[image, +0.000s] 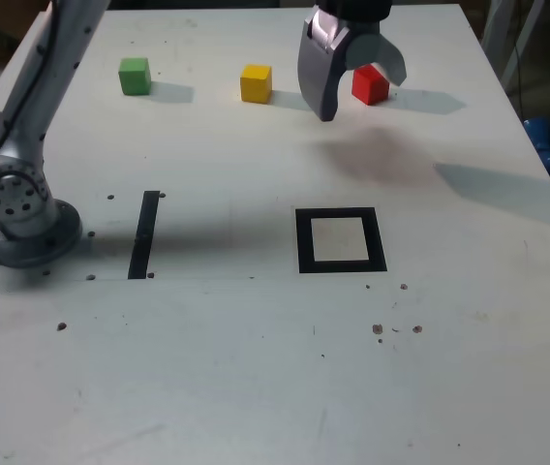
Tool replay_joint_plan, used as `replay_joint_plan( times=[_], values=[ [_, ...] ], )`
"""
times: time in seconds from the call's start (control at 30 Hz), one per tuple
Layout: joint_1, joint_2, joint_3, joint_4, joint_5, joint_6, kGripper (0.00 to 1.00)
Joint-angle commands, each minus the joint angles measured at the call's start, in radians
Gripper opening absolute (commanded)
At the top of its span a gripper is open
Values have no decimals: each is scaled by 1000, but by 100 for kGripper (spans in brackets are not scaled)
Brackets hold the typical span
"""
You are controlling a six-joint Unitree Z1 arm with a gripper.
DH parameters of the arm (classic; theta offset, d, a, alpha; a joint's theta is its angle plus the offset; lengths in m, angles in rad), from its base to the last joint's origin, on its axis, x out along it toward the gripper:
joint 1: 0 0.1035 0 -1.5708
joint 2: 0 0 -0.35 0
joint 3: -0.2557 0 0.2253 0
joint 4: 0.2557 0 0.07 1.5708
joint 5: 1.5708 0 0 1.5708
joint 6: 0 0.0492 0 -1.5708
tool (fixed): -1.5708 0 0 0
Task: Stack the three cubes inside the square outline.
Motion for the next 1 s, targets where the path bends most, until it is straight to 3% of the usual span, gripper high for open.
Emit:
replay_joint_plan(
  times=[0.0,0.67,0.97],
  values=[
    [13,20,-26,5,3,5,97],
    [109,173,-276,53,9,51,97],
    [132,236,-355,65,-17,74,96]
  ],
)
